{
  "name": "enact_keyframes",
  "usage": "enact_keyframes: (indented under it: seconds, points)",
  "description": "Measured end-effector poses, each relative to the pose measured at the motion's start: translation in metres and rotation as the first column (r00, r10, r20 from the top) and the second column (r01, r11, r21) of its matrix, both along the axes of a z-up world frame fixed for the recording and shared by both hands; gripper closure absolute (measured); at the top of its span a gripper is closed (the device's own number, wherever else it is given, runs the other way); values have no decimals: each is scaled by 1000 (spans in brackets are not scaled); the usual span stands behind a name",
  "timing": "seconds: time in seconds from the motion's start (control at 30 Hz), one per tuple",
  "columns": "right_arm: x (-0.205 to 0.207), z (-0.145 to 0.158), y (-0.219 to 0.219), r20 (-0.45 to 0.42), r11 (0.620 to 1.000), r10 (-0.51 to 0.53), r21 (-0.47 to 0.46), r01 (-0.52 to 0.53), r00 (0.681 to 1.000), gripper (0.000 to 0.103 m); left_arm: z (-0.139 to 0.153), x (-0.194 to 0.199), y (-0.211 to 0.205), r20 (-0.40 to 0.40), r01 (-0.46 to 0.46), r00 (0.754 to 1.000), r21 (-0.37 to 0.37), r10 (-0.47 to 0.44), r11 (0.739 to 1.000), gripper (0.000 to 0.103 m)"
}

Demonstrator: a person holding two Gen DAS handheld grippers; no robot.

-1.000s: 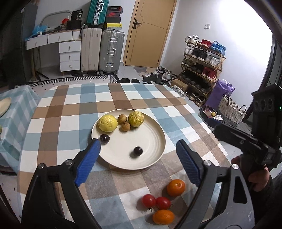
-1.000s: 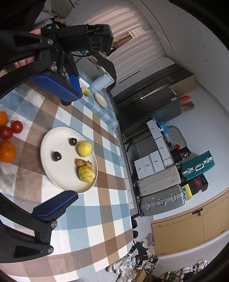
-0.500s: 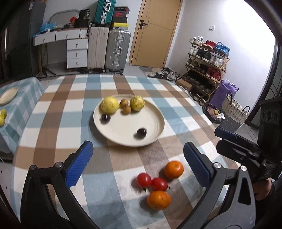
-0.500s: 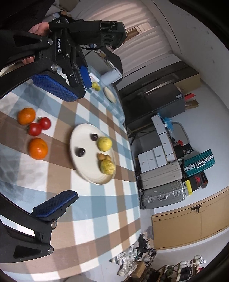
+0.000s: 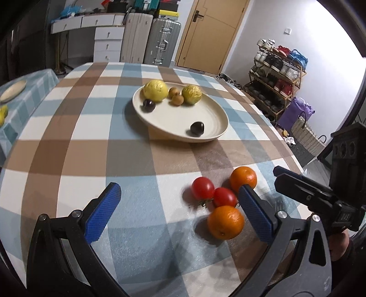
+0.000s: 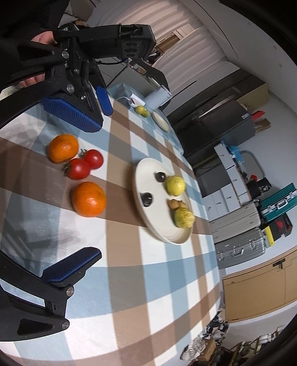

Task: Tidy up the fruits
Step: 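Move both open tools back toward the tomatoes and oranges, then grasp an orange with the right tool while the left tool grasps a red tomato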

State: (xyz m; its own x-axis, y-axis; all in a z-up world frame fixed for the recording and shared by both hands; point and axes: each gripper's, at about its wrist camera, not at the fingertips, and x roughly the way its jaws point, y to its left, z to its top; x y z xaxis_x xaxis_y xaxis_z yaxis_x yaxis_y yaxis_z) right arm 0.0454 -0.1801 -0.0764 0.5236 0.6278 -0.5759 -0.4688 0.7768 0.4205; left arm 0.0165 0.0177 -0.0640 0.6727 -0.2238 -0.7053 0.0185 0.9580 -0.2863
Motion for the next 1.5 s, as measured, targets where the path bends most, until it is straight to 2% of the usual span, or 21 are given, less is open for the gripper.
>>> enact_keyframes:
  seconds: [0.27,0.43,0.5,0.53,0.57,0.7,0.77,0.83,1.0,1.1,1.2,1.3,1.5]
  points:
    - [12,-17,0,-73,999,-15,29,17,997,2,-11,4,9,-23,-8,1000,-33,7,999,1]
    - [20,-21,6,-101,1000,0,21,2,995,14,-16,7,10,-36,-4,999,-47,3,999,1]
    - [21,-21,8,-104,1000,3,14,-1,995,15,-16,7,11,-35,-5,999,-47,3,999,1]
    - [22,-21,9,-104,1000,4,12,-2,995,19,-17,8,11,-36,-7,999,-51,5,999,1]
    - [22,-22,10,-107,1000,7,11,-6,994,27,-17,8,12,-37,-8,999,-56,6,998,1]
    - [26,-26,14,-134,1000,10,-3,-10,991,40,-17,8,15,-38,-12,999,-61,10,998,1]
    - [28,-29,16,-147,1000,10,-11,-12,989,55,-17,8,16,-35,-16,999,-63,13,998,1]
    - [28,-31,16,-153,1000,8,-17,-10,988,60,-17,10,19,-36,-17,999,-70,15,997,1]
    - [27,-32,11,-147,1000,-4,3,4,989,61,-16,15,22,-42,-11,999,-91,8,996,1]
    - [27,-30,4,-139,1000,-7,29,11,990,61,-11,19,23,-29,38,999,-130,-42,991,1]
    - [24,-26,1,-119,999,-4,33,8,993,61,-10,28,19,-40,65,997,-124,-70,990,1]
    - [21,-24,-3,-107,999,1,47,4,994,61,-12,36,16,-57,102,992,-177,-114,979,1]
    - [20,-22,-11,-96,998,-4,60,10,995,61,-23,52,13,-105,121,983,-252,-152,960,4]
